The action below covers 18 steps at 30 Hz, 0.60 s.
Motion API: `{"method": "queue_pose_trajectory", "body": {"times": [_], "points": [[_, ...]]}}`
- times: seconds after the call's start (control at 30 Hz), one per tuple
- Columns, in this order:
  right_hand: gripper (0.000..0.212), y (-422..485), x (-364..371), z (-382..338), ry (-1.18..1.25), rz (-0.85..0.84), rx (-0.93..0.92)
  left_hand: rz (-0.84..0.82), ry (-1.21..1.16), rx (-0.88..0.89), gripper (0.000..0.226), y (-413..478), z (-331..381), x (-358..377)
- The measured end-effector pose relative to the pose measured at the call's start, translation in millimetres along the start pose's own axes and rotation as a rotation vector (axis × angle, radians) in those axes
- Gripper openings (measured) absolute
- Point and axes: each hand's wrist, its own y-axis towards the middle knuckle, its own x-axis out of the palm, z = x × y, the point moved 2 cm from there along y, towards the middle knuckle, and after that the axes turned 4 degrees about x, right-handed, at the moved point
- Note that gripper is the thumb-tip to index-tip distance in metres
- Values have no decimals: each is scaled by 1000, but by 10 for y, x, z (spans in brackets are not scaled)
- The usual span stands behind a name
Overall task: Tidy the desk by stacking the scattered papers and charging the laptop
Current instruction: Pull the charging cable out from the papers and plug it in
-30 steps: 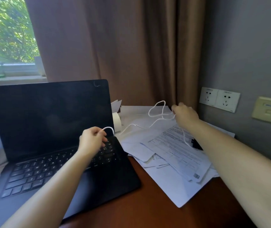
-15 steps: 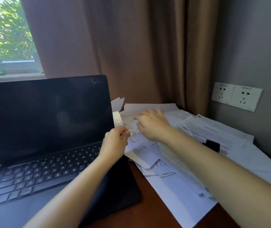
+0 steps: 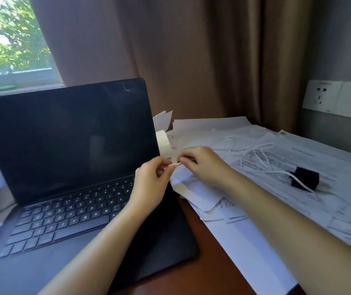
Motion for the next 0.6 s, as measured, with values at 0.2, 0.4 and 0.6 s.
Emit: {"method": "queue_pose_trajectory", "body": {"times": [0.2,0.4,0.6], "points": [[17,-40,73,114,81,46,-31,12,-100,-39,18,26,-75,15],[20,-92,77,64,98,-15,-76,-34,-55,43,22,-12,-16,-2],[11,-25,147,-72,-232,-43,-178,10,-16,-4,19,-50,-58,-42]]}}
